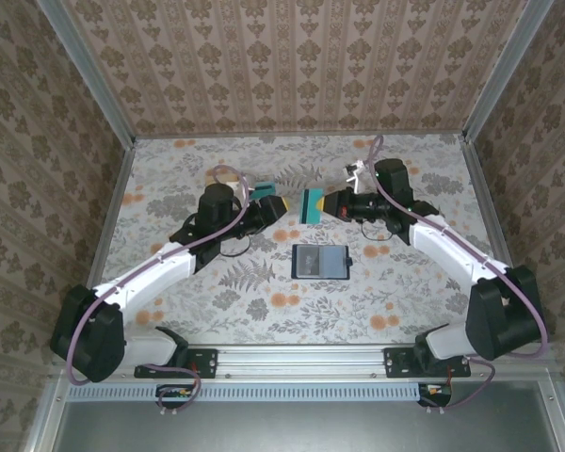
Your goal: Take the credit cards out of the card holder
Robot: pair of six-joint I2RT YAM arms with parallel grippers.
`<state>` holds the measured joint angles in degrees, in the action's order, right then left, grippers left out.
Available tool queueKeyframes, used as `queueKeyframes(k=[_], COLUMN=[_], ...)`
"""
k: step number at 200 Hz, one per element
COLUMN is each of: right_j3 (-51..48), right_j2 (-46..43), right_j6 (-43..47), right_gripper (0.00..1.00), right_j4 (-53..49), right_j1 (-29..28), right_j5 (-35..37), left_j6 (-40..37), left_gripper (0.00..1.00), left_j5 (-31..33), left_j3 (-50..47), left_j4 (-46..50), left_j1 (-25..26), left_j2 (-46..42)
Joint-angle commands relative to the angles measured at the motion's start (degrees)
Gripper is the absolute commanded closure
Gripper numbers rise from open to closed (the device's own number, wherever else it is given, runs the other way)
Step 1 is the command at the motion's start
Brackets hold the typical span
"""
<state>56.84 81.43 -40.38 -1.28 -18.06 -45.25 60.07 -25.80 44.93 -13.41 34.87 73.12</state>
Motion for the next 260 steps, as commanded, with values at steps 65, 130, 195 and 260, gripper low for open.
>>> queueKeyframes(k=[65, 130, 195, 260], right_j3=[4.33, 4.07, 4.73, 3.79], right_j2=[5.27, 6.37, 7.43, 3.21], right_j6=[-2.14, -2.85, -2.65, 2.81], right_gripper=[1.0, 1.0, 0.76, 0.0], right_j4=[6.7, 8.15, 7.53, -0.74], right_j1=[-4.21, -4.74, -5.11, -3.93], right_j5=[-7.03, -8.33, -7.91, 0.47], left_j6=[3.54, 3.99, 3.33, -18.4], left_gripper=[0.56, 0.72, 1.0, 1.0], left_j5=[-5.08, -6.57, -7.4, -4.09], left_j3=[-2.33, -2.71, -2.94, 7.0], left_j4=[-8.73, -11.33, -12.2, 20.34], left_j1=[-0.77, -1.3, -1.3, -4.34], left_j2=[-1.58, -1.76, -2.57, -7.57])
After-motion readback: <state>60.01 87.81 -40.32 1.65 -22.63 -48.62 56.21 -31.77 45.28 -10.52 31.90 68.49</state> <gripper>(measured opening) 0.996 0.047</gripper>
